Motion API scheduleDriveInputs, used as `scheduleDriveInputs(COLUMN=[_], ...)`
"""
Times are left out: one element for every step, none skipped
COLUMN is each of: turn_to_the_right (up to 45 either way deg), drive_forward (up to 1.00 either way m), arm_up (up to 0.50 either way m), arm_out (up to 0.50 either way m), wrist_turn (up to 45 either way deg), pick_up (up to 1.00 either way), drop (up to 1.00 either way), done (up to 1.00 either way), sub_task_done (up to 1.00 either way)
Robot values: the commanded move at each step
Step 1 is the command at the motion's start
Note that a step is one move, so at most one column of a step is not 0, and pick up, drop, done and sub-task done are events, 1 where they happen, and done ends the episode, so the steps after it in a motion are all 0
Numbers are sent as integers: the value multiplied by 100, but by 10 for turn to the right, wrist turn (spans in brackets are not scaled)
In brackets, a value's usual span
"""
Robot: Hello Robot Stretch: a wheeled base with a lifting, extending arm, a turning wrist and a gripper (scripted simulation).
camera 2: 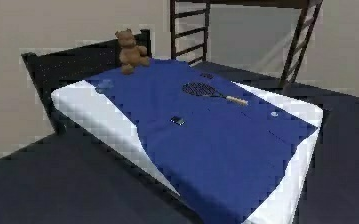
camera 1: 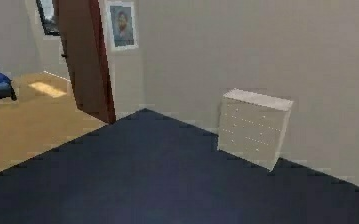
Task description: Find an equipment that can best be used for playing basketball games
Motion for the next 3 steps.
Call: scheduleDriveInputs(turn_to_the_right=[420,0,-450], drive_forward=[0,35,0], arm_up=[0,0,0], arm_out=[0,0,0], wrist_turn=[0,0,0], pick_up=[0,0,0], drop=[0,0,0], done=[0,0,0], sub_task_done=[0,0,0])
